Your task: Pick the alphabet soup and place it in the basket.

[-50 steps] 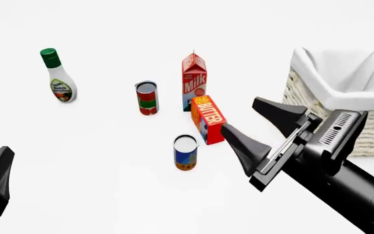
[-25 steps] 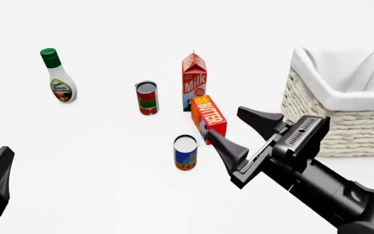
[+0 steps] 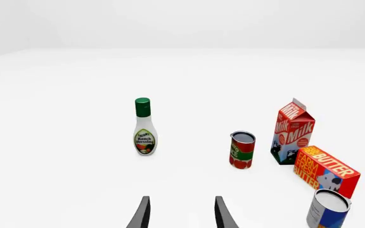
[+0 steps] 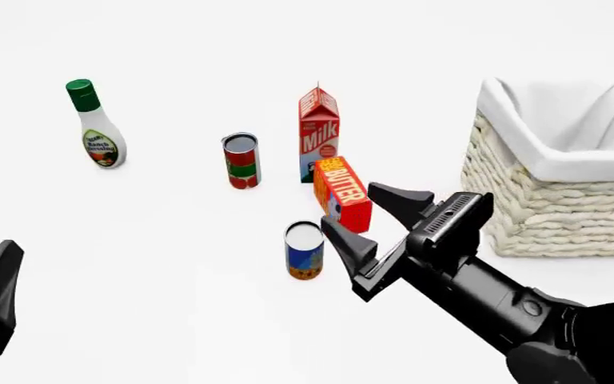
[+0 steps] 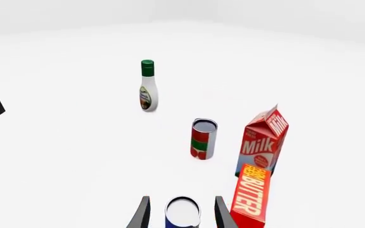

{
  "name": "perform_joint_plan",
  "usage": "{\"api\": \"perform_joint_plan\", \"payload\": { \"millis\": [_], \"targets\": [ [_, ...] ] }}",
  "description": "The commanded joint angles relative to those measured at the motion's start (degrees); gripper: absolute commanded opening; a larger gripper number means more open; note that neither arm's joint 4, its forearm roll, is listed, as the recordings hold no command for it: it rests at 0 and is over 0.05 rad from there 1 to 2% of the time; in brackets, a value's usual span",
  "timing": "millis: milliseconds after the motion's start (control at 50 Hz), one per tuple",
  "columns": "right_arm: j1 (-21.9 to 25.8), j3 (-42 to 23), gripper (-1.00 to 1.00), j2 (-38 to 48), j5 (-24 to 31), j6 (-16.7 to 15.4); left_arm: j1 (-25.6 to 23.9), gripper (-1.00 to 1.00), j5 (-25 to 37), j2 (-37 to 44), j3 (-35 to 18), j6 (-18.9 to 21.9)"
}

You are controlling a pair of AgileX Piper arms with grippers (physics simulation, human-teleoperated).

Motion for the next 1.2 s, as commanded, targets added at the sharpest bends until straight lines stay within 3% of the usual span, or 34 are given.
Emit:
{"api": "perform_joint_plan", "payload": {
  "millis": [20, 1200],
  "targets": [
    [-0.33, -2.17, 1.00, 5.19, -1.42, -0.07, 0.00, 1.00, 0.00, 0.00, 0.00, 0.00],
    [-0.41, -9.51, 1.00, 20.27, -4.18, 0.57, 0.00, 1.00, 0.00, 0.00, 0.00, 0.00]
  ]
}}
